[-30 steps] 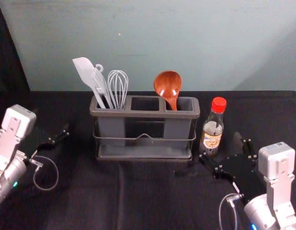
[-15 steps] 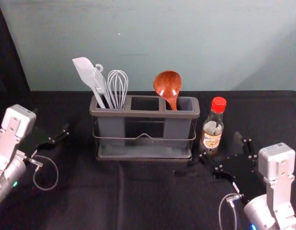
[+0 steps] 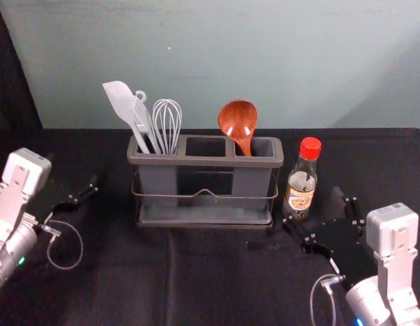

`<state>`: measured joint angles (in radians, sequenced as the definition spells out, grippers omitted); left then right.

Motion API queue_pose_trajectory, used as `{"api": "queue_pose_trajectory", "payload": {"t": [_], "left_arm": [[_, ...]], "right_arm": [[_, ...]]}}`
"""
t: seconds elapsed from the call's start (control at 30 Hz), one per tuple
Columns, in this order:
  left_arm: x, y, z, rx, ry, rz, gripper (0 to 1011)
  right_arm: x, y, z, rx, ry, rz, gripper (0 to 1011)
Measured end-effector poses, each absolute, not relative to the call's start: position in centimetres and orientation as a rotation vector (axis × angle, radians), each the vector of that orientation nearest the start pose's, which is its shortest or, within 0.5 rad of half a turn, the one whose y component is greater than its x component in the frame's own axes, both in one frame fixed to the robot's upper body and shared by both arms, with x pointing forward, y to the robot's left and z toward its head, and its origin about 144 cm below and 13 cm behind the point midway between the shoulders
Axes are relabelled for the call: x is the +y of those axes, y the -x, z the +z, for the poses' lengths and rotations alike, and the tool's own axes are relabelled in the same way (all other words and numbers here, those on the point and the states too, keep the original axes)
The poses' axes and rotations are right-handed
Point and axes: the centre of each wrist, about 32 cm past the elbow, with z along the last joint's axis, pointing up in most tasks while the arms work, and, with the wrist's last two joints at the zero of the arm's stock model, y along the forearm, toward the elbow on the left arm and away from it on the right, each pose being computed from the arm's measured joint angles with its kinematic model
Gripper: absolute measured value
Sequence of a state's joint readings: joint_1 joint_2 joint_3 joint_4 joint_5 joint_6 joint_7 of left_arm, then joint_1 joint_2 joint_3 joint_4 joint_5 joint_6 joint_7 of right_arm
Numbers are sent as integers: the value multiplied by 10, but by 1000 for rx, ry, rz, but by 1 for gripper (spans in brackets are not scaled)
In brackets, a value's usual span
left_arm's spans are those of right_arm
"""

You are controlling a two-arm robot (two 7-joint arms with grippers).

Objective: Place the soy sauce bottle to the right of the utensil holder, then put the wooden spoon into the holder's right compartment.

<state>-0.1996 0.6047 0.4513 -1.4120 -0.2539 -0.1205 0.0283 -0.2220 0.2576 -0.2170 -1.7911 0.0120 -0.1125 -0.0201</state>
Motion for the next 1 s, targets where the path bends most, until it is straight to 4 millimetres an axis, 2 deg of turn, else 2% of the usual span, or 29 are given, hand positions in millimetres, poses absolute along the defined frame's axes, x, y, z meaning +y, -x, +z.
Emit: {"api": "queue_pose_trajectory", "payload": {"t": [1.0], "left_arm": [[310, -489, 1140, -285, -304, 1248, 1011]], "right_arm": [[-218, -386, 1139, -196, 70, -1310, 1003]]}}
